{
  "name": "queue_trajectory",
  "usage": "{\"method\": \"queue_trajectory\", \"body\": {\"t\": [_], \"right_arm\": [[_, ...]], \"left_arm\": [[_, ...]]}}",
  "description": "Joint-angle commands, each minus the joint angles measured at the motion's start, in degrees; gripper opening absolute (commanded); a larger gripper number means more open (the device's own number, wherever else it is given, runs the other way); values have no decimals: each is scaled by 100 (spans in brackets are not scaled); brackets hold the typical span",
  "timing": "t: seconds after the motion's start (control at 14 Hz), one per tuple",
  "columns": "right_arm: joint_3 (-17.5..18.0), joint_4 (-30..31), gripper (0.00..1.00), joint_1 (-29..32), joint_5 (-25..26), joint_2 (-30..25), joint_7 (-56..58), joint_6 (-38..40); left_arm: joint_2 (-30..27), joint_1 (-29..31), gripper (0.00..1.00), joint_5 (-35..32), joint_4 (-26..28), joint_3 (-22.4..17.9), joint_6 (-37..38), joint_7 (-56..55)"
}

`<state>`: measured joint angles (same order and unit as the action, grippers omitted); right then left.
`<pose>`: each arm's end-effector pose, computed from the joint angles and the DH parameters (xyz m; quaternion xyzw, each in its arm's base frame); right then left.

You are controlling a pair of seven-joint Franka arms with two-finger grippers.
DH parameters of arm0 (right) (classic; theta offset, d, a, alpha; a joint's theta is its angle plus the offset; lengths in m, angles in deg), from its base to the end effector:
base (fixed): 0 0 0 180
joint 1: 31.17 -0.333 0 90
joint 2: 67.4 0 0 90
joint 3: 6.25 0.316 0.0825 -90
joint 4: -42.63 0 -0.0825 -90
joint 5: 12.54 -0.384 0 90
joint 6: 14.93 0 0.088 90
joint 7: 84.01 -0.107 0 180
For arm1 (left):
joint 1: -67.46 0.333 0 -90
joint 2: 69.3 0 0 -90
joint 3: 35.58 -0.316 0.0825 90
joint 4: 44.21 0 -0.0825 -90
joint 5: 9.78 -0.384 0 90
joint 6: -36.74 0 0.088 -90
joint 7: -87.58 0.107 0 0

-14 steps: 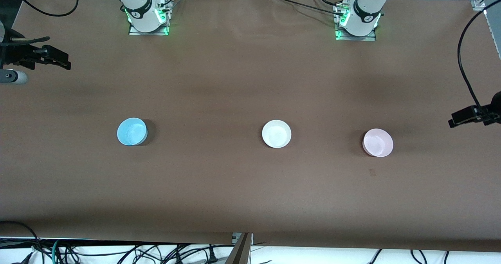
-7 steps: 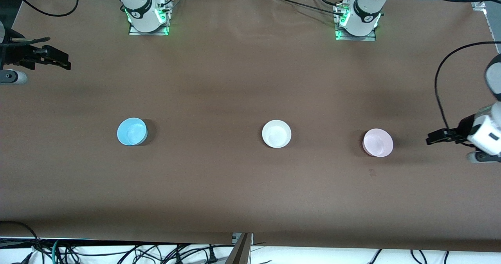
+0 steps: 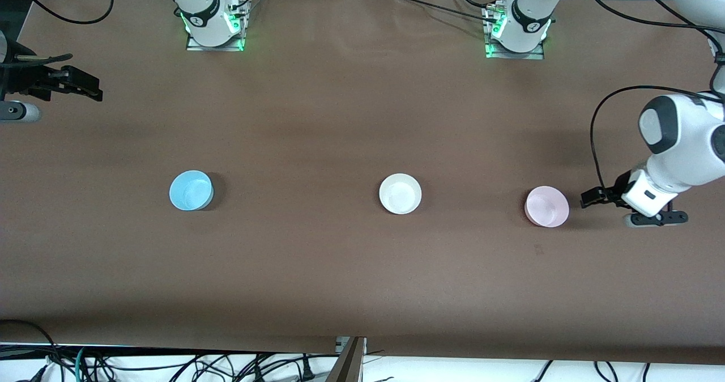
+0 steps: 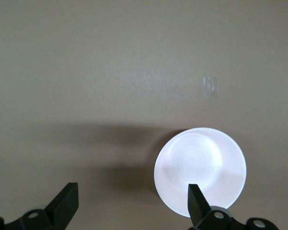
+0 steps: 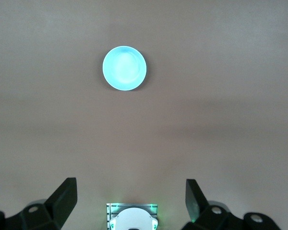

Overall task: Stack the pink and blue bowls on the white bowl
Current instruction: 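Move the left gripper down to the pink bowl rim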

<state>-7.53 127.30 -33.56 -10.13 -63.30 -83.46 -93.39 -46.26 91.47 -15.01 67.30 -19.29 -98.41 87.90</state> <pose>0.5544 0.0061 0.6121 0.9956 0.0120 -0.0897 0.0221 0.6141 0.0926 0.2841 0.9987 0.0441 0.0160 0.0212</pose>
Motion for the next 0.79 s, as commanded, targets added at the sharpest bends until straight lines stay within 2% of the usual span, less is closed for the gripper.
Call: {"method": "queue_trajectory", "body": {"t": [0.0,0.43,0.71], "right_arm": [[14,6,100,37,-83,-5,-46,-29],[14,6,100,37,-101,91,-64,-73],[-4,15,100,72,-145,521,-90,-380]], "left_arm": [[-221,60,97,58,546,14,-397,56],[-151,16,90,49,1127,14,-1329,-120],[16,-11,83,49,1198,14,-1663,-199]]}}
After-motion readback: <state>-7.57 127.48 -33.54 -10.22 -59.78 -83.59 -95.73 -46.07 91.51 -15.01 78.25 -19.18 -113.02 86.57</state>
